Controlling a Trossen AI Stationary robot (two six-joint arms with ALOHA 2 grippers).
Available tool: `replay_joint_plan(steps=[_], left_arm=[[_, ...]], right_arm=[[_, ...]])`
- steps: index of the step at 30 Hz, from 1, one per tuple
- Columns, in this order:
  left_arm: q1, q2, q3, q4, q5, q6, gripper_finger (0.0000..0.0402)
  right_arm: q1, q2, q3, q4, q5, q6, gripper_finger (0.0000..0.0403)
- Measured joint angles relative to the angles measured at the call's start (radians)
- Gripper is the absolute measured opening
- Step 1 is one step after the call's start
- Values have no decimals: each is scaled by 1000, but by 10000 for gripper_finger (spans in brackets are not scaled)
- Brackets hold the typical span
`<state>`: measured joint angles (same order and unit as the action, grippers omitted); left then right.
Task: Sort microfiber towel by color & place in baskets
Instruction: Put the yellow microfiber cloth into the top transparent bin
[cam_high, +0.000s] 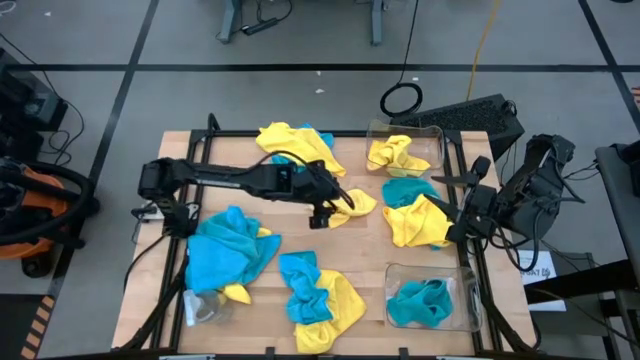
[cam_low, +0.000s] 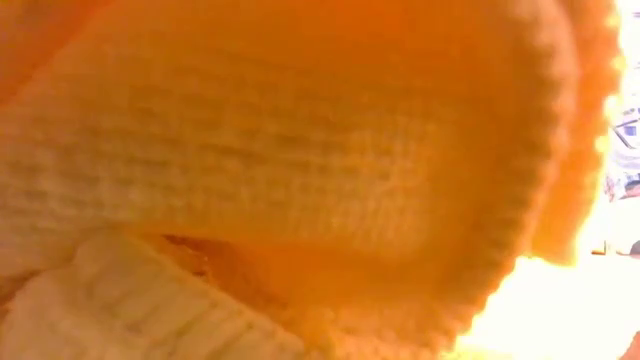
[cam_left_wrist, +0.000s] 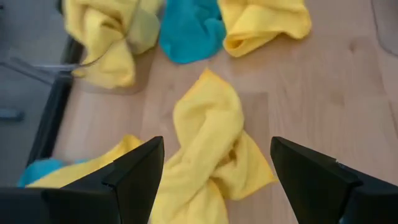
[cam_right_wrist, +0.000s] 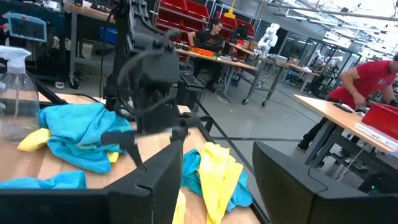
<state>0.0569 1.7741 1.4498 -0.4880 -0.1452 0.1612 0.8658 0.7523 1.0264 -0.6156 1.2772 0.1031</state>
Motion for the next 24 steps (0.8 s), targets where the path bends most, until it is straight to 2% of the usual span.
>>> replay_joint_plan(steps=[11,24], left_arm=[[58,148,0,93,89,4,301],[107,293,0,142,88,2,301]], right_arm=[[0,2,0,-73,-30,91,187],[0,4,0,-154,-69,184,187]])
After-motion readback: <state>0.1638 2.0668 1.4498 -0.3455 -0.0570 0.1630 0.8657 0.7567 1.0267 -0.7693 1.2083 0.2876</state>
